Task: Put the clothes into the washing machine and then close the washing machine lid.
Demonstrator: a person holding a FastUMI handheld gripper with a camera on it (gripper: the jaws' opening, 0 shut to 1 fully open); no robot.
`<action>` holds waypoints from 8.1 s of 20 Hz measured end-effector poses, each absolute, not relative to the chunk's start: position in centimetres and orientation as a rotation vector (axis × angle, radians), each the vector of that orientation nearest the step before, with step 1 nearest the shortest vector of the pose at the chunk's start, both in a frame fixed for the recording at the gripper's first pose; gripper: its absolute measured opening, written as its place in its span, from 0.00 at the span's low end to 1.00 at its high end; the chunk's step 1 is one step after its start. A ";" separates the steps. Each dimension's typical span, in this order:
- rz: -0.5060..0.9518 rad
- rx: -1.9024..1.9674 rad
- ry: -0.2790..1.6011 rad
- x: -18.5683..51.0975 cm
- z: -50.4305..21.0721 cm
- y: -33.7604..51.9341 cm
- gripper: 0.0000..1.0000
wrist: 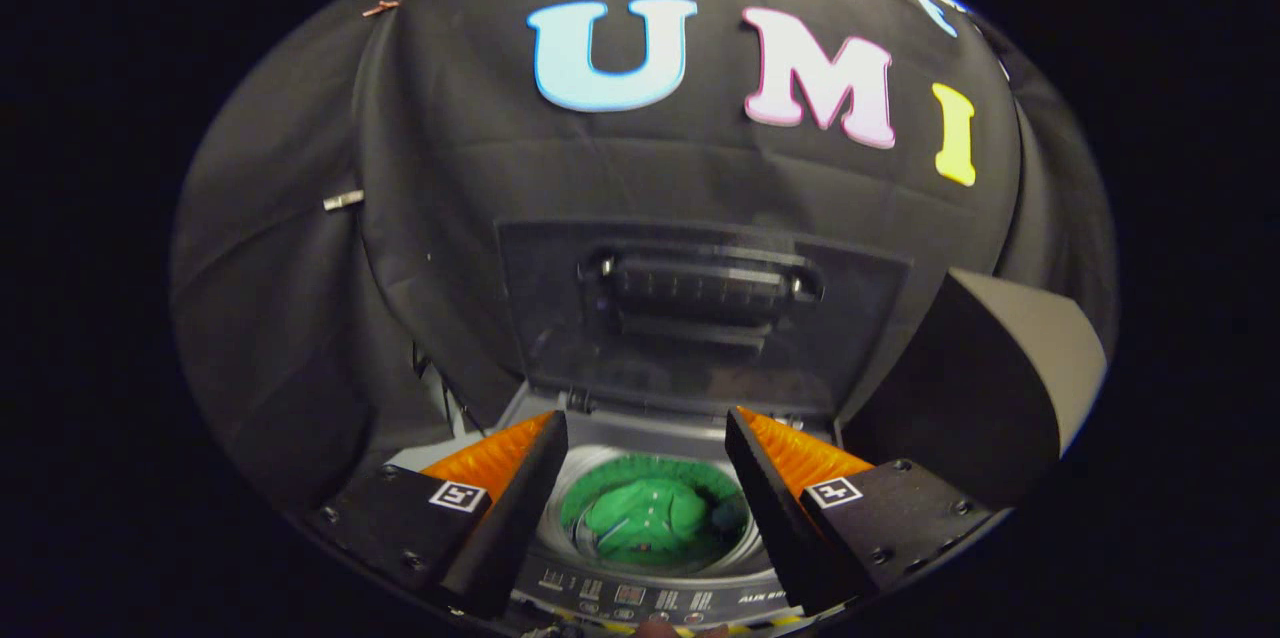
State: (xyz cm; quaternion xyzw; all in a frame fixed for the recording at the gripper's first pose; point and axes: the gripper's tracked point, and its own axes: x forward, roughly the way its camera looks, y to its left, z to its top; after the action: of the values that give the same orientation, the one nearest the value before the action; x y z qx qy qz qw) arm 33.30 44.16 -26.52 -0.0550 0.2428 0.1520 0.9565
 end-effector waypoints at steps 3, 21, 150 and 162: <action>0.304 -0.139 0.196 35.9 -18.9 44.4 0.99; 0.237 0.021 0.289 40.9 -19.3 46.0 0.99; 0.138 -0.017 0.089 6.2 -1.9 11.1 0.99; 0.133 0.002 0.073 3.9 0.0 9.7 0.99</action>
State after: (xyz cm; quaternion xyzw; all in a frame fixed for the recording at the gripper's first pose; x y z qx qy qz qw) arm 3.88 9.75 -0.01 0.0009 0.0365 0.0666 0.9971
